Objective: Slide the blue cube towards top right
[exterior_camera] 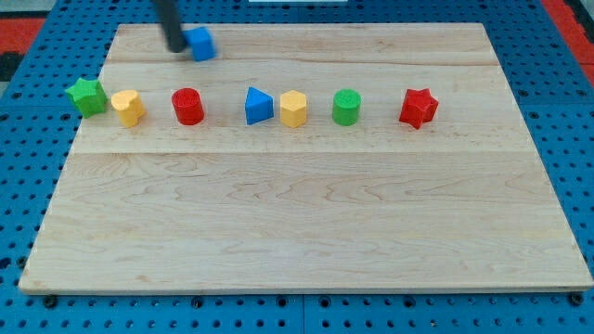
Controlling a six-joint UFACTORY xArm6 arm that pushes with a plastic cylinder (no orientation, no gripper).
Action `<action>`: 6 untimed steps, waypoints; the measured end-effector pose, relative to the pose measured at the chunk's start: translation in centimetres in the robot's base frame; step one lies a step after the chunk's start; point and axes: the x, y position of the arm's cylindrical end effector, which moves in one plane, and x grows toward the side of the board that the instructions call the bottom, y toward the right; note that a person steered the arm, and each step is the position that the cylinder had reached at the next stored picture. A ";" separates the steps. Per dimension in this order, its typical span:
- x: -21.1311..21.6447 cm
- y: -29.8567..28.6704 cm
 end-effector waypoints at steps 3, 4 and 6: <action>-3.3 12.8; -4.9 9.6; -4.9 14.4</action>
